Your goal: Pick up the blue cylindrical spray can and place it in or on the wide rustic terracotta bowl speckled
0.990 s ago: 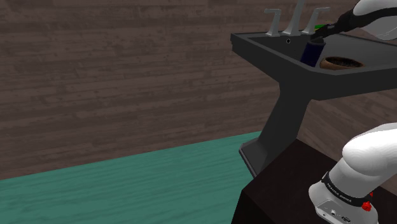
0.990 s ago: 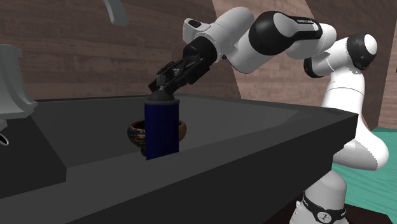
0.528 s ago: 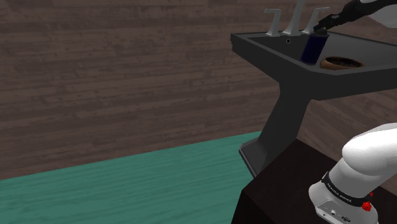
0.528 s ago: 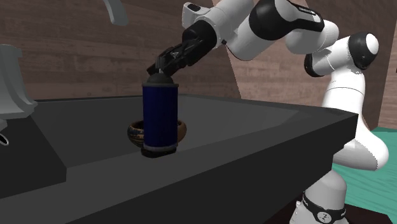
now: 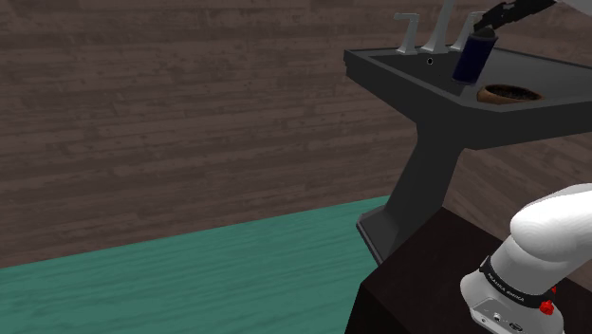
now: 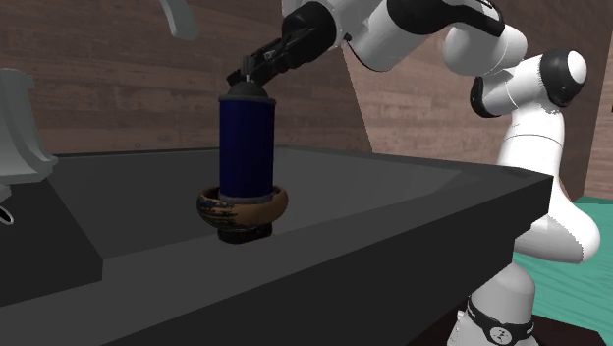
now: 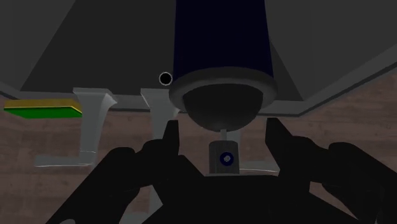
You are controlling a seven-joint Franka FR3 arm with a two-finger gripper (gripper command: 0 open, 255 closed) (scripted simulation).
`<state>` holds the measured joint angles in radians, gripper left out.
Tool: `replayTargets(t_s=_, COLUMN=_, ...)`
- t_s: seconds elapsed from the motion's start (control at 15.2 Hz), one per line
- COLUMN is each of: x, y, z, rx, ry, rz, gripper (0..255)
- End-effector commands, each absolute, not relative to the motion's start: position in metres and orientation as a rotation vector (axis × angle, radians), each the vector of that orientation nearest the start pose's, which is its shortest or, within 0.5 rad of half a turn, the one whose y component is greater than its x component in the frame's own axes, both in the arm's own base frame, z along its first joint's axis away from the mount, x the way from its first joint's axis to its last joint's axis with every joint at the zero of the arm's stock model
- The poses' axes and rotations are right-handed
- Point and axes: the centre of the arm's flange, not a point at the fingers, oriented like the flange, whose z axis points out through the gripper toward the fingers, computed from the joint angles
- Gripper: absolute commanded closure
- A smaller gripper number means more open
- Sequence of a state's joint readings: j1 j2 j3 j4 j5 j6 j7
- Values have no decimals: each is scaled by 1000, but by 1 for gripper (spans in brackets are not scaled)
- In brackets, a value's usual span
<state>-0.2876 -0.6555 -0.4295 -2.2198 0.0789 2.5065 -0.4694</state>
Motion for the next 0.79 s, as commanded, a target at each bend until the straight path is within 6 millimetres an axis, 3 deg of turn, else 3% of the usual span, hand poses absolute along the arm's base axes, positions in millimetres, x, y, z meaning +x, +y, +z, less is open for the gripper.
replayTargets(t_s=0.0, x=274, y=-322, z=708, rx=-2947, ry=494, rz=-1484, gripper=255)
replayTargets(t_s=0.4, x=274, y=-322, z=736, rx=-2947, ry=494, rz=-1484, gripper=255)
replayTargets(t_s=0.73, x=233, y=-368, z=761, rx=-2947, ry=494, rz=-1484, gripper=255)
